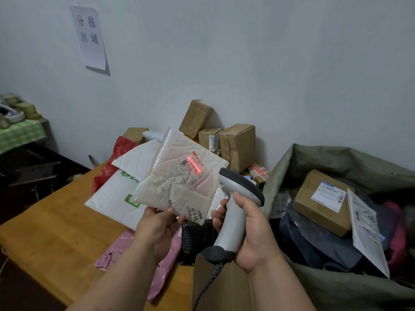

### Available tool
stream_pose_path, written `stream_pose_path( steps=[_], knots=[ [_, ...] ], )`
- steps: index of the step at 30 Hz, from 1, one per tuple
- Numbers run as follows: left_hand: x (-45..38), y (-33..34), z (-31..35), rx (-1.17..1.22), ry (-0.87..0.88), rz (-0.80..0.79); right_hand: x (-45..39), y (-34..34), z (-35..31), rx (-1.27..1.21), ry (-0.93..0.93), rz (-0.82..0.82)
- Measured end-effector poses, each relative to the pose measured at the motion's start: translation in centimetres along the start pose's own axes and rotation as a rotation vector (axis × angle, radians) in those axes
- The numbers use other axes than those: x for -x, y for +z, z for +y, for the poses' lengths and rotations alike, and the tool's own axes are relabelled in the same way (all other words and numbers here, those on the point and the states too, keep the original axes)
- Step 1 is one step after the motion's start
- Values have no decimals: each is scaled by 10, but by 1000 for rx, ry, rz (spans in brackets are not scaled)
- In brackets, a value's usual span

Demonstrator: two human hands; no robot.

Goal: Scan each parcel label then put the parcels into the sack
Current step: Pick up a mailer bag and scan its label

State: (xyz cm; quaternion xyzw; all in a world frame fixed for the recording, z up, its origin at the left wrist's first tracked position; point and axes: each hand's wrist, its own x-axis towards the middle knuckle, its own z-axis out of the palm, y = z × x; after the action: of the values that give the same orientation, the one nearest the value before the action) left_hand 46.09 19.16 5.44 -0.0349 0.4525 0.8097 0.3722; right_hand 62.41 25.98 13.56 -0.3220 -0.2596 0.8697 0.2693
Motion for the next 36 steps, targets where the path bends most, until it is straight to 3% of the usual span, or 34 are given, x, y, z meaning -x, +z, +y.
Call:
stream_pose_path(
  steps=[15, 22, 28, 36],
  knots=[
    [-12, 2, -5, -20, -44, -38, -9, -8, 0, 21, -2, 2],
    [-19, 17, -5, -85, -38, -107, -17, -21, -6, 154, -123, 129],
    [-15, 62, -22, -163, -93, -241, -8, -51, -14, 247, -288, 250],
    [29, 162, -91, -312, -149, -442, 11, -125, -67, 26, -381, 376]
  ],
)
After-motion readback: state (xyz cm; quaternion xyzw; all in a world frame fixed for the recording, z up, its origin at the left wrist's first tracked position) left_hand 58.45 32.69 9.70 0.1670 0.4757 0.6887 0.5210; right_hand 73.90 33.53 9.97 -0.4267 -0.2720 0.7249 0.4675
